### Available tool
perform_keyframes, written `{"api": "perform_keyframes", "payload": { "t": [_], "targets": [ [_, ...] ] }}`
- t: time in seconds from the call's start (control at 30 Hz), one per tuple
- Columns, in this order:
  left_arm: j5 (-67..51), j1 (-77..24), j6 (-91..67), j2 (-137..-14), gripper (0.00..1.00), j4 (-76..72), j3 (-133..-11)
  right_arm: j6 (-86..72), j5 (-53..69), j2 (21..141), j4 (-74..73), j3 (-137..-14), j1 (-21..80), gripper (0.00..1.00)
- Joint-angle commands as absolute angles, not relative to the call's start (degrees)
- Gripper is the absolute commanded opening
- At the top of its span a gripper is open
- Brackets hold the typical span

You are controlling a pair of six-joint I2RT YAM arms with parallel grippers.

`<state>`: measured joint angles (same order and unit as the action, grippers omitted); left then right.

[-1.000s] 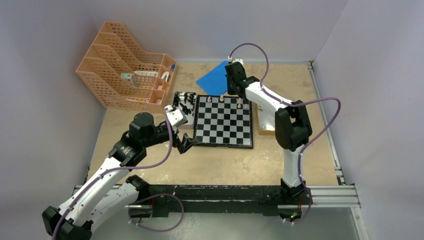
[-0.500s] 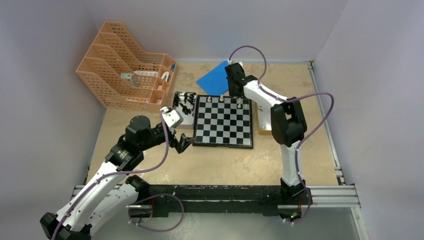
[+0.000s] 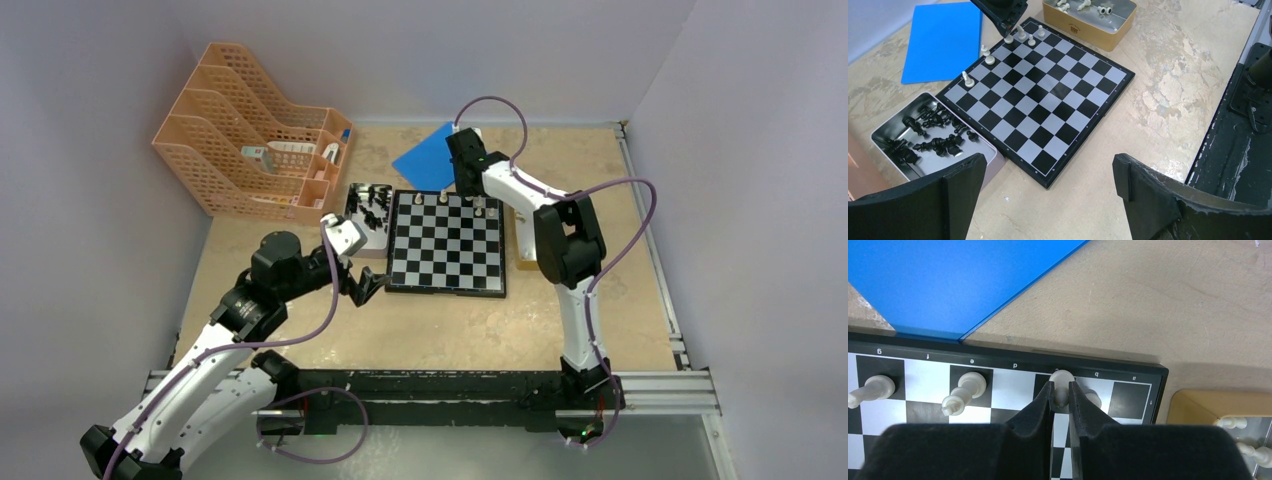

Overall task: Set up the chess pieces on the board
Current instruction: Place the chess piece on the chessboard.

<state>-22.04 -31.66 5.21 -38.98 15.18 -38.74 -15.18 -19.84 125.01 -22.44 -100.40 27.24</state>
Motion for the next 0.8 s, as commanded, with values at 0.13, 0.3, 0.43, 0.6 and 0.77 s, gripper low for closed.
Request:
{"api": "perform_keyframes", "payload": {
  "t": [0.13, 0.3, 0.43, 0.6, 0.77],
  "targets": [
    [-21.62, -31.79, 6.06, -38.4, 1.0, 14.08, -39.22, -14.83, -17.48, 124.76, -25.25, -102.25, 26.98, 0.17],
    [-21.88, -31.76, 6.04, -38.62, 1.0, 14.1, -39.29, -15.29, -16.63, 124.5, -25.68, -101.48, 26.98, 0.18],
    [-21.97, -31.8, 6.06, -38.81, 1.0, 14.22, -39.36, -15.55, -16.64, 124.5, -26.0, -101.25, 26.99, 0.18],
    [-21.97, -31.82, 6.02, -38.62, 1.0, 14.23, -39.37, -15.66, -16.95, 124.65, -26.42, -101.64, 26.99, 0.19],
    [-21.97, -31.74, 6.18, -38.74, 1.0, 14.31, -39.32, -15.72, -15.92, 124.86, -26.61, -102.05, 27.0, 0.21]
  ]
}}
